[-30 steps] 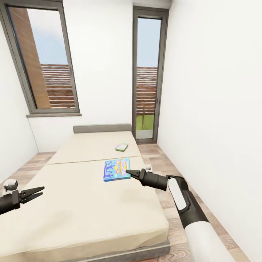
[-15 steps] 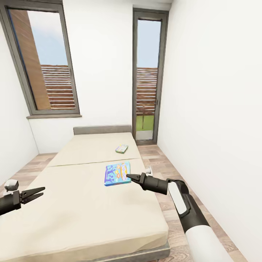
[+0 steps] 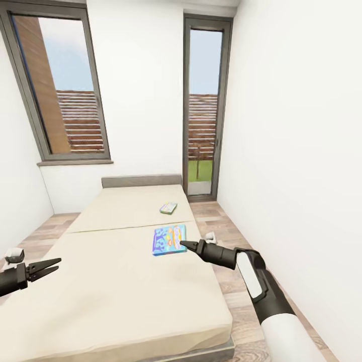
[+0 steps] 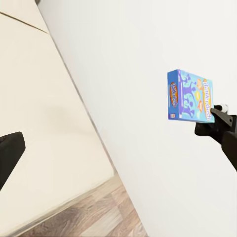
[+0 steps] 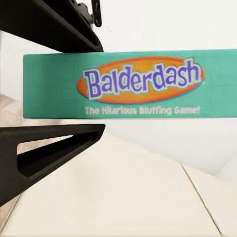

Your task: Put all the toys in the child's room - the three board games (two on the bed and one on the table), the two jigsaw puzzles on the table, and the tennis ball on the table - inside the toy box on the table in the child's room.

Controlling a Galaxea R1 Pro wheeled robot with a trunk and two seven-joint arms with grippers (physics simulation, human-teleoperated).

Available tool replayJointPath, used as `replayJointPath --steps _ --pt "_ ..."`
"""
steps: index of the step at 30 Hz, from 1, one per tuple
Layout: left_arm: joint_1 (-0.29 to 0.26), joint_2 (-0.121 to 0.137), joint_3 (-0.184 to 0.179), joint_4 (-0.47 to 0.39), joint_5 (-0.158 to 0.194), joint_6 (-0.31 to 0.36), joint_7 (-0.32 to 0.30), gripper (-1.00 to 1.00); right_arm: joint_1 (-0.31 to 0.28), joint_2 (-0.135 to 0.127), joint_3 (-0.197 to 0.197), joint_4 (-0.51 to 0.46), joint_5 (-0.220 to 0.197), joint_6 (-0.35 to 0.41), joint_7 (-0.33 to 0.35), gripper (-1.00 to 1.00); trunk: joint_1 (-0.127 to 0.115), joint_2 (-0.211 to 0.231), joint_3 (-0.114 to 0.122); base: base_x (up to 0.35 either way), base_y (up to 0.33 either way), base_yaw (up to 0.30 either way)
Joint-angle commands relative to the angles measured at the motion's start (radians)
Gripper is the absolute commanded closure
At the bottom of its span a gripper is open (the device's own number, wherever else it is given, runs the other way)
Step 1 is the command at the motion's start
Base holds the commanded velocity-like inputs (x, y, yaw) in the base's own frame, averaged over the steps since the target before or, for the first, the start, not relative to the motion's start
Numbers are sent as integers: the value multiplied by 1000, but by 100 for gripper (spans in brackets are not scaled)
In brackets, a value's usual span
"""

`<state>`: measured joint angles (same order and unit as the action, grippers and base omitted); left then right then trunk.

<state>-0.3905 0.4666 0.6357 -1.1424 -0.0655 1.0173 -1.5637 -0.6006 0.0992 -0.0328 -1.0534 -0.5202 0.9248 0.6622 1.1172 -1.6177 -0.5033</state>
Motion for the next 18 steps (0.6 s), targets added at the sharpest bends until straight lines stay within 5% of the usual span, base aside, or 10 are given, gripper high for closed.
replayJointPath --steps 1,7,18 --pt "-1 0 0 0 -7 10 -7 -100 -1 1 -3 0 5 2 4 100 -4 7 2 0 0 0" --pt "-2 1 0 0 -8 10 -7 -100 -1 6 0 1 6 -8 -2 100 -27 49 21 0 0 67" --pt "0 3 6 1 -7 14 -7 -100 -1 13 -1 3 8 -9 -3 100 -69 126 55 0 0 271"
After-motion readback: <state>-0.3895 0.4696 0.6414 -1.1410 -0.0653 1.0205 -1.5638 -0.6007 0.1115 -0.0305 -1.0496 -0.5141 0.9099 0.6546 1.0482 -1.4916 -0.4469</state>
